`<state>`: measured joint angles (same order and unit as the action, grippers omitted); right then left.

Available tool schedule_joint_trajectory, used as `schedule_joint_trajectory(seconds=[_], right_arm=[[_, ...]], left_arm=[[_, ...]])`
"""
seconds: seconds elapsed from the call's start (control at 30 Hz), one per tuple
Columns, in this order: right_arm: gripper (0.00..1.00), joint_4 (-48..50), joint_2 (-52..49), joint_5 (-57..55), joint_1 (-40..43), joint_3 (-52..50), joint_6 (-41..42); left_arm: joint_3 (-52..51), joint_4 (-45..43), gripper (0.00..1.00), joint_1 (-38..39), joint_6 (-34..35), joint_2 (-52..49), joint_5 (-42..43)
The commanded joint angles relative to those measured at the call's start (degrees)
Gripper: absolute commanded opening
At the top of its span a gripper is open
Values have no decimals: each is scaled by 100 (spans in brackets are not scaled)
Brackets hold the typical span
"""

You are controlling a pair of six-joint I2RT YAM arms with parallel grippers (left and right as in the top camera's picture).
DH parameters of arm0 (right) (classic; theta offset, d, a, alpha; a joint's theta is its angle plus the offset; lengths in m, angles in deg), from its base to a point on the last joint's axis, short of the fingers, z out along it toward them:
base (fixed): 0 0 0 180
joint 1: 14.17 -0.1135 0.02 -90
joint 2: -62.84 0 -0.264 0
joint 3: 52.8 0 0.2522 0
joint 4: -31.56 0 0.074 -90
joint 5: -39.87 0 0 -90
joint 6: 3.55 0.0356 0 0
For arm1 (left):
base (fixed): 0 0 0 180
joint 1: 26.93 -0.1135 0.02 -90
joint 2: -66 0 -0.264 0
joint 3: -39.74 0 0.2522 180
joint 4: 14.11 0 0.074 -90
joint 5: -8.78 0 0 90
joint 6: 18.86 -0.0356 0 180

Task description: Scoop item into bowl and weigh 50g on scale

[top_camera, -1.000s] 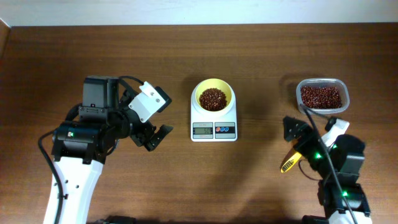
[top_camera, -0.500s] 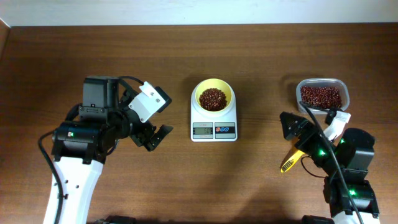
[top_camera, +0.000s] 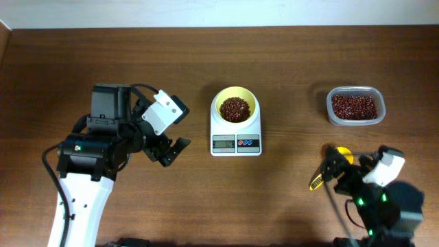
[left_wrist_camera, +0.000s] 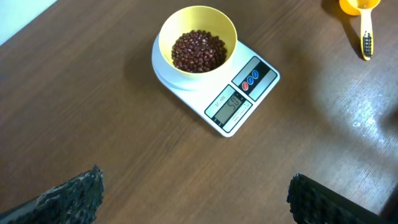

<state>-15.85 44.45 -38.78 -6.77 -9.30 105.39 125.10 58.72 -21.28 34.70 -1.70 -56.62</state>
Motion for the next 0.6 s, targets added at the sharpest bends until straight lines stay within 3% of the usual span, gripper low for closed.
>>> schedule_joint_trajectory(seconds=[0.0, 0.13, 0.37, 0.57], right_arm=[[99, -4, 1012, -332, -26, -319, -1239], [99, 356, 1655, -636, -26, -800, -1272], [99, 2573, 1814, -863, -74, -2317, -1272], [99, 2846, 1814, -944, -485, -2741, -1261]], left_arm=[[90, 0, 99, -17, -90, 11, -2], [87, 0, 99, -17, -90, 11, -2], [90, 0, 99, -17, -90, 11, -2], [87, 0, 99, -17, -90, 11, -2]])
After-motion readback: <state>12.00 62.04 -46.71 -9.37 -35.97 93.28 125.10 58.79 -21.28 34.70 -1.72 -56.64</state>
